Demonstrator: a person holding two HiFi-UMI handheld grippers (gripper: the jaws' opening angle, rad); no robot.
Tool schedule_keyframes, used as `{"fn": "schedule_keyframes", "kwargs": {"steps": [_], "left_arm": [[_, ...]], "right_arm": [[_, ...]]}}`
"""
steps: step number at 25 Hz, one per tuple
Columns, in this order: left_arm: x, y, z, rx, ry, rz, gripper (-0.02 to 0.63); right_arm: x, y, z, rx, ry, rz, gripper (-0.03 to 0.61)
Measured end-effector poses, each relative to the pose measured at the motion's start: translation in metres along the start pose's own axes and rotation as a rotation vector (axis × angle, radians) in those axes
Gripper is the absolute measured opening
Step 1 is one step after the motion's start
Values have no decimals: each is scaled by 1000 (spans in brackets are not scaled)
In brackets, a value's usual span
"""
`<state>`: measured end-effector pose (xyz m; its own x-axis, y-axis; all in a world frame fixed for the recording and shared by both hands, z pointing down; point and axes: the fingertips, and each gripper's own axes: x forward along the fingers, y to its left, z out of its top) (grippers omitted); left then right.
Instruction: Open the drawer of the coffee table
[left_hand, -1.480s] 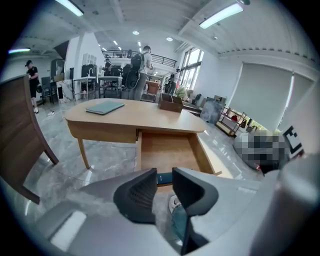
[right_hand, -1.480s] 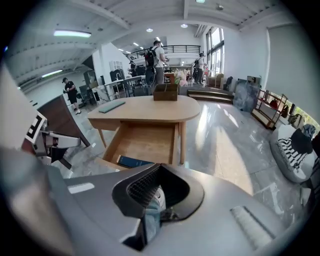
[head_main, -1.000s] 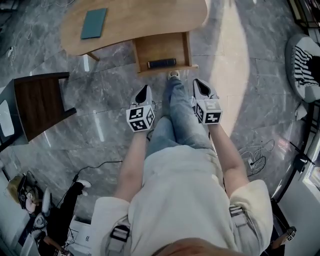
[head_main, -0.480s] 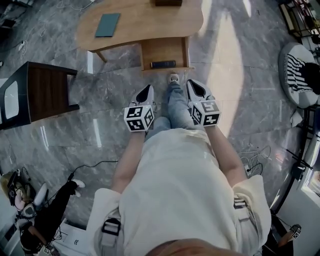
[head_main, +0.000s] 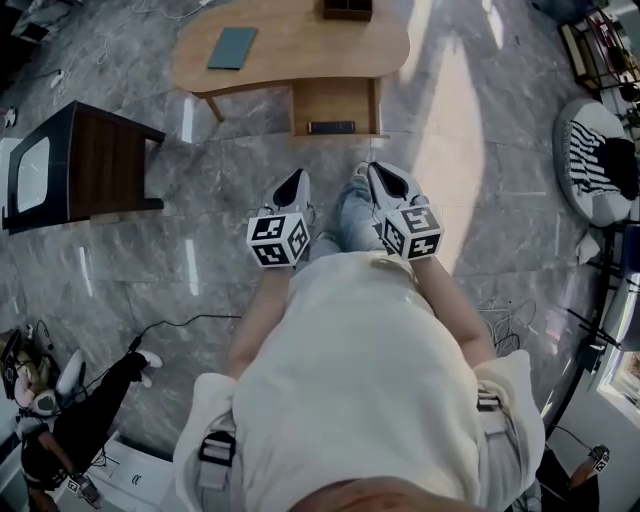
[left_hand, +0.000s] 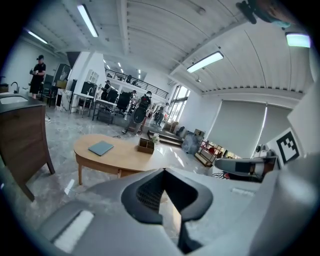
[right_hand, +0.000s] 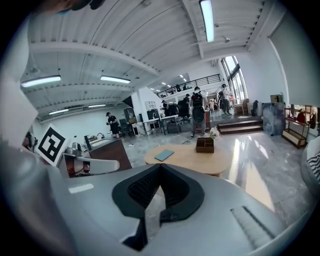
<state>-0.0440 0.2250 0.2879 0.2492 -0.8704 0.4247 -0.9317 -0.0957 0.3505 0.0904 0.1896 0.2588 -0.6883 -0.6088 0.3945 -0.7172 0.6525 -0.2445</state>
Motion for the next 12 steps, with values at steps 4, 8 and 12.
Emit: {"fn": "schedule_keyframes", "kwargs": {"steps": [4,8,12], "left_arm": [[-17,0,7,3,-20,23,2],[-26,4,10,-7,-28,35,2],[-24,9,13,-11,-28,40,2]], "right_arm": [[1,10,6,-21,-4,21,2],[0,14,18,-45,-21,39,2],[0,13,24,-55,-43,37,2]]}}
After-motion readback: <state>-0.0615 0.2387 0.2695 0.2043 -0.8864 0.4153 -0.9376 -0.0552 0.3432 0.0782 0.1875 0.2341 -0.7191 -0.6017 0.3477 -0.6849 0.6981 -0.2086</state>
